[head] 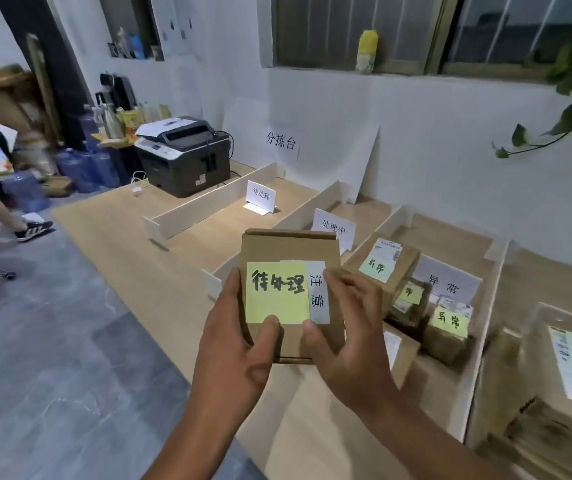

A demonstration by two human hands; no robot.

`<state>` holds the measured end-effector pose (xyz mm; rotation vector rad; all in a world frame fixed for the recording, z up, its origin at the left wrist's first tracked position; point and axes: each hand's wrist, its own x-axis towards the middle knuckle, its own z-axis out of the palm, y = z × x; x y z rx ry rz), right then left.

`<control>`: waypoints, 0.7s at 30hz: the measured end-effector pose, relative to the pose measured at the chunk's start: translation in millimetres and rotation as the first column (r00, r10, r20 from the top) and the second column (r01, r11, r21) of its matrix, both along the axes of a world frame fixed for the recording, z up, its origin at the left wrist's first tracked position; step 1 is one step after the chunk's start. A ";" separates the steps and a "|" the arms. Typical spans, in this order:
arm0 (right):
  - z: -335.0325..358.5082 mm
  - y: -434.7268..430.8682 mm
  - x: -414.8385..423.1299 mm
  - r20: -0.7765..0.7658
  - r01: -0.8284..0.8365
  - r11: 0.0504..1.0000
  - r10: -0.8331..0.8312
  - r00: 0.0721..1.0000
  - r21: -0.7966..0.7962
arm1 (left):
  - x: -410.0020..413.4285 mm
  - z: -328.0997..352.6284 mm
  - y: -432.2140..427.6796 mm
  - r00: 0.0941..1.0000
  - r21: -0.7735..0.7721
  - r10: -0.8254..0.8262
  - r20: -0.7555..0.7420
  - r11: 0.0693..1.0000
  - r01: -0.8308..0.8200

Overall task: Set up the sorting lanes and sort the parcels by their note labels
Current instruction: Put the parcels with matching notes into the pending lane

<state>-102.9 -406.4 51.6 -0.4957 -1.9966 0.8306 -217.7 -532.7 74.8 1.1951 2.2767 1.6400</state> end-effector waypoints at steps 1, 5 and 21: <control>-8.9 10.3 -18.5 -0.012 0.005 1.000 -0.005 1.000 -0.018 | -18.7 -7.0 11.4 1.000 -0.013 0.000 -0.002 1.000 0.000; -41.0 54.0 -97.8 -0.016 0.027 0.998 -0.028 0.999 -0.064 | -98.3 -35.4 59.2 1.000 -0.076 -0.005 0.031 0.997 0.007; -87.1 177.8 -354.7 0.075 0.190 0.942 -0.176 0.982 -0.276 | -379.8 -58.5 213.5 0.988 -0.310 -0.124 0.088 0.939 0.146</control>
